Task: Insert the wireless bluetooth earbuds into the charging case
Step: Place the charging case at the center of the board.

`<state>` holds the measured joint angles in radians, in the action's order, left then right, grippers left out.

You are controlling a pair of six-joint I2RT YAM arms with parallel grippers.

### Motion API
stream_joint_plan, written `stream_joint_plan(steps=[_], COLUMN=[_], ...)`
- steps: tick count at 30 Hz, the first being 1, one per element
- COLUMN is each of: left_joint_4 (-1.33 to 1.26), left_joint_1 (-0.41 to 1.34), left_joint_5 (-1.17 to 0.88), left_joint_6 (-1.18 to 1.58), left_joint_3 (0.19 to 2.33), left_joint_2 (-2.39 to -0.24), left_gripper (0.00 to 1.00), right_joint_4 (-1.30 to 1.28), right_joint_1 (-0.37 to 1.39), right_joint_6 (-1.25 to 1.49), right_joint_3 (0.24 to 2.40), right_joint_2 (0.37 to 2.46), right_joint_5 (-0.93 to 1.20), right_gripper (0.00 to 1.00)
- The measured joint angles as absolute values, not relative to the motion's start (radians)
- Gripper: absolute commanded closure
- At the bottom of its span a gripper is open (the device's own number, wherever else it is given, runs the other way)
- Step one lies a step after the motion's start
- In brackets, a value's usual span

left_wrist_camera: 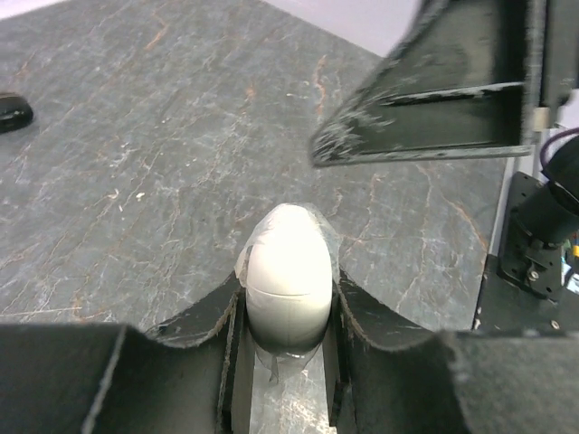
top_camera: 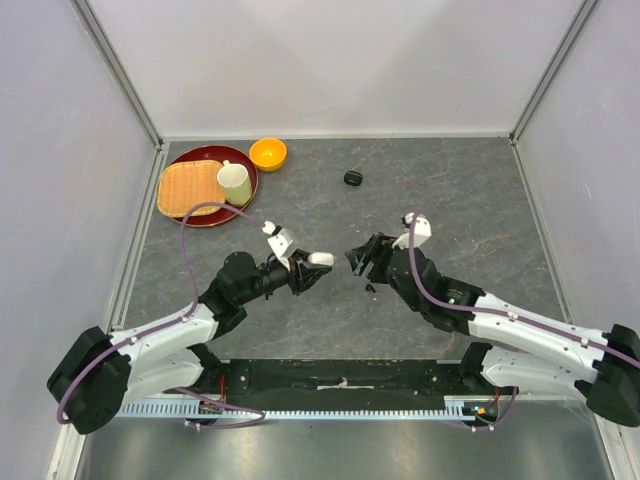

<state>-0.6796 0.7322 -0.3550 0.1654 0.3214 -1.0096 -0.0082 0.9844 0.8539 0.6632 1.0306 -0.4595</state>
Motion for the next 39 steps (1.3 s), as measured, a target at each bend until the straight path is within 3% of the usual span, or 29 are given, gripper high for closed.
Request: stream_joint_plan(steps=[4, 16, 30, 39], left_joint_4=[-0.593, -0.404, -0.444, -0.457], left_joint_1=[0.724, 0.685, 0.555, 0.52], left_joint_5=[-0.301, -0.262, -0.259, -0.299], left_joint_6=[0.198, 0.353, 0.514, 0.538], left_joint_3=[0.405, 0.609, 0.601, 0.602], left_joint_2=[-1.104, -1.48, -1.649, -1.671], left_gripper=[0.98, 0.98, 0.93, 0.82], right_joint_4=[-0.064, -0.123, -0.129, -0.129], right_joint_1=[0.984, 0.984, 0.984, 0.984], right_joint_6=[0.916, 0.965, 0.923, 0.924], right_joint_3=[0.6, 0.563, 0.564, 0.575], right_joint_2=[0.923, 0.907, 0.954, 1.003], right_joint_5=[-0.567, -0.583, -0.569, -0.542], right_gripper=[0.25, 0.26, 0.25, 0.25])
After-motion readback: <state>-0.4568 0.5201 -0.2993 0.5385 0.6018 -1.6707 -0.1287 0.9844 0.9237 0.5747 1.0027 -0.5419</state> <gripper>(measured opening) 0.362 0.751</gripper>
